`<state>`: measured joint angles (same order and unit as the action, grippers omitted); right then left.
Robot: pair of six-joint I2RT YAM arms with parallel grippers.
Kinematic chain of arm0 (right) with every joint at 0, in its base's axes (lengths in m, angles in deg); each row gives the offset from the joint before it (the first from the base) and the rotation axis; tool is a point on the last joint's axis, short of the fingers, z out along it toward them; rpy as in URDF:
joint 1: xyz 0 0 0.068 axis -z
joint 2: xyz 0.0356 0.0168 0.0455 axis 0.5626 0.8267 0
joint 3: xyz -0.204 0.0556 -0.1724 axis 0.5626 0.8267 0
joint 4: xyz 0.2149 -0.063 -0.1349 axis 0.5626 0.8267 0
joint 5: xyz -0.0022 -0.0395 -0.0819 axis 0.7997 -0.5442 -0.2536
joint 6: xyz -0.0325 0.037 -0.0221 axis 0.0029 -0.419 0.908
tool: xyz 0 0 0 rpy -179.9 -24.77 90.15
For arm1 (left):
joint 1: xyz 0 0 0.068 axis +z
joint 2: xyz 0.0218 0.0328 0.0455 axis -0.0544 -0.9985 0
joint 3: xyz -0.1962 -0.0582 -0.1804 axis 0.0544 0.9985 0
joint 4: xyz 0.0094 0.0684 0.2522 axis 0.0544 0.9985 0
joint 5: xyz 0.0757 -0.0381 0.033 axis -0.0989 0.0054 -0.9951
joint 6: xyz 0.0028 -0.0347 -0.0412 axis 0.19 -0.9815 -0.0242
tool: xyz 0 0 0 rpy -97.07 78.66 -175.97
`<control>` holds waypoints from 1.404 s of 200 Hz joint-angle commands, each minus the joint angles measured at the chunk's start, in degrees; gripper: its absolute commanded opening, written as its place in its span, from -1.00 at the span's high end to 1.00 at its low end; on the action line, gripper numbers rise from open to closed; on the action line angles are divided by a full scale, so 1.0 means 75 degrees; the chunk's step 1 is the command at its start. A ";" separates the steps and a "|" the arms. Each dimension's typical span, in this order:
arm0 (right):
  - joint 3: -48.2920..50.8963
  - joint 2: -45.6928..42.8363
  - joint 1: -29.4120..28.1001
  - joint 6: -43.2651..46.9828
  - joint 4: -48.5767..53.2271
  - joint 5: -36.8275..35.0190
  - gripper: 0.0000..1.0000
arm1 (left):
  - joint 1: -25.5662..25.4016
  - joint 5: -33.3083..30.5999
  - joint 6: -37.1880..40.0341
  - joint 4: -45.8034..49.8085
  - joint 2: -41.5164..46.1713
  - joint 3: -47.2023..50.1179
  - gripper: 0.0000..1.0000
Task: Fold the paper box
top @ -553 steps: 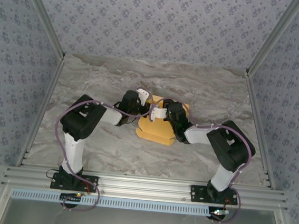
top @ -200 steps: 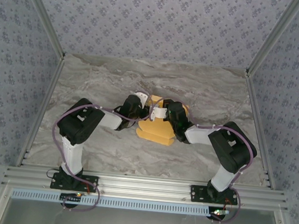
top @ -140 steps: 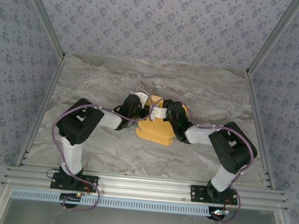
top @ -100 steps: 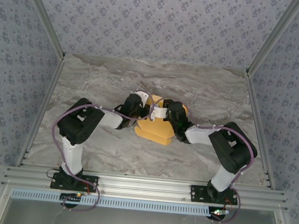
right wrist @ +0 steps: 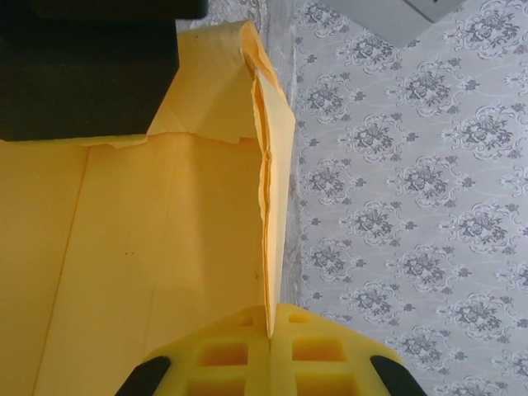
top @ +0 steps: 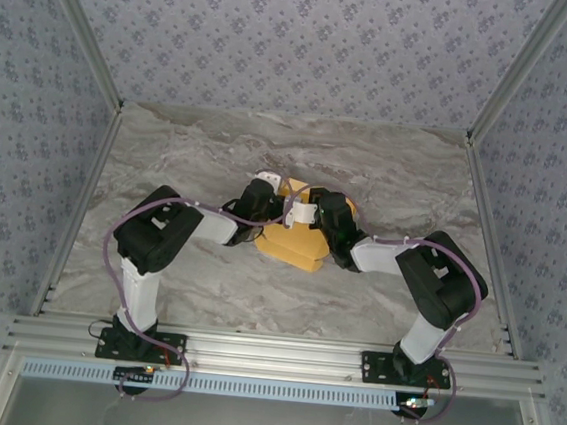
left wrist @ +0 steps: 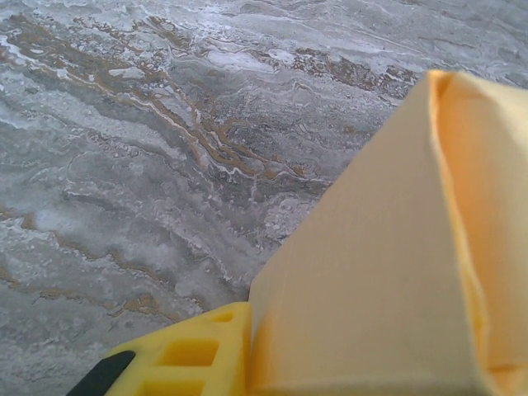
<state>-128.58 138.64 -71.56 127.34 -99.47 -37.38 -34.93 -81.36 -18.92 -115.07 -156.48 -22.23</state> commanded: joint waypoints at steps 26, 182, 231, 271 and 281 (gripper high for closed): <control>0.0083 -0.0036 -0.0101 -0.0099 0.0747 0.0210 1.00 | 0.0277 -0.0522 -0.0842 0.0098 -0.0207 -0.0417 0.57; -0.0017 -0.0145 -0.0025 -0.0130 0.0913 0.0165 1.00 | 0.0555 0.1326 0.1221 -0.0390 0.0764 0.0443 -0.01; -0.0034 -0.0106 -0.0029 -0.0191 0.0952 0.0205 1.00 | 0.0584 0.1308 0.1263 -0.0462 0.0602 0.0152 0.07; -0.0037 -0.0099 -0.0040 -0.0257 0.1034 0.0240 1.00 | 0.0577 0.1337 0.1026 -0.0861 0.0404 0.0046 0.12; -0.0037 -0.0099 -0.0046 -0.0248 0.1063 0.0244 1.00 | 0.0575 0.1440 0.1002 -0.1023 0.0359 0.0045 0.12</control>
<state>-128.80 137.92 -71.51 126.25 -97.46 -36.90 -31.39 -70.78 -10.37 -116.62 -153.09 -19.43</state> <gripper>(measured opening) 0.059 0.441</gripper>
